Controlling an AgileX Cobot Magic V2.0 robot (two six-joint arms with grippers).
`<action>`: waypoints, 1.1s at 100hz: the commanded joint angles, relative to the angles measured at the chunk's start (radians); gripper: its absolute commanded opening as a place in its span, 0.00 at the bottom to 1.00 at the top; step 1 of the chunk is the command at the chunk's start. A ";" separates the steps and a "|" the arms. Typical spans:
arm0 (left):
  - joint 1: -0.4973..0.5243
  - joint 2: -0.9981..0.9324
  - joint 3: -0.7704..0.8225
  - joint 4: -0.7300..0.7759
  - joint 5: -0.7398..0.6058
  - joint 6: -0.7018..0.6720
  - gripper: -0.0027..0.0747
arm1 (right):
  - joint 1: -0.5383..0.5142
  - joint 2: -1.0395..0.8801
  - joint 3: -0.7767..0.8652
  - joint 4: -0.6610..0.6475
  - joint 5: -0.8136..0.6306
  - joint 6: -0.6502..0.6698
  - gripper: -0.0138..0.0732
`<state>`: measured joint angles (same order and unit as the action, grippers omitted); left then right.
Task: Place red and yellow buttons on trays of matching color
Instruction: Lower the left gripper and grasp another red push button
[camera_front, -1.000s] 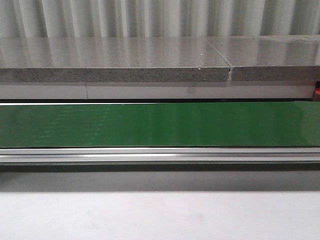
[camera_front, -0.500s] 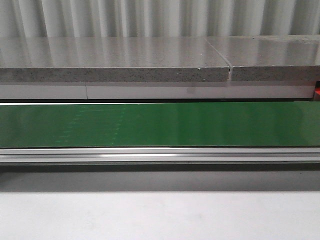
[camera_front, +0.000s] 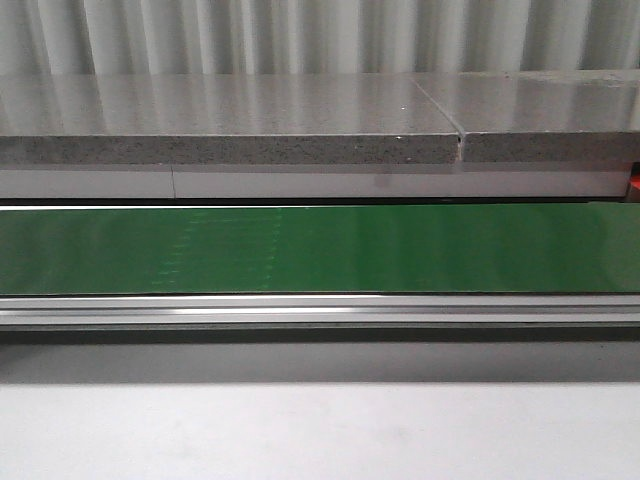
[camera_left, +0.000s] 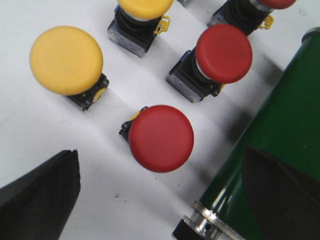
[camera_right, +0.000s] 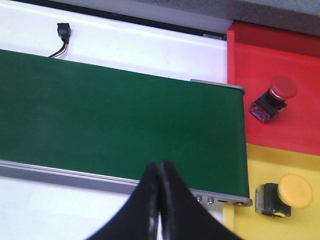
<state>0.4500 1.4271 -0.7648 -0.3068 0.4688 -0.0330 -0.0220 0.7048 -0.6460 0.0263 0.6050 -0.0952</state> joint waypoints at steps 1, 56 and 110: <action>0.003 0.010 -0.058 -0.019 -0.044 -0.010 0.82 | 0.003 -0.005 -0.026 -0.006 -0.060 -0.008 0.08; 0.003 0.145 -0.091 -0.019 -0.045 -0.008 0.79 | 0.003 -0.005 -0.026 -0.006 -0.060 -0.008 0.08; 0.002 0.124 -0.165 -0.019 0.101 0.033 0.01 | 0.003 -0.005 -0.026 -0.006 -0.060 -0.008 0.08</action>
<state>0.4500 1.6011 -0.8808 -0.3107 0.5526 -0.0130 -0.0220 0.7048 -0.6460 0.0263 0.6050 -0.0952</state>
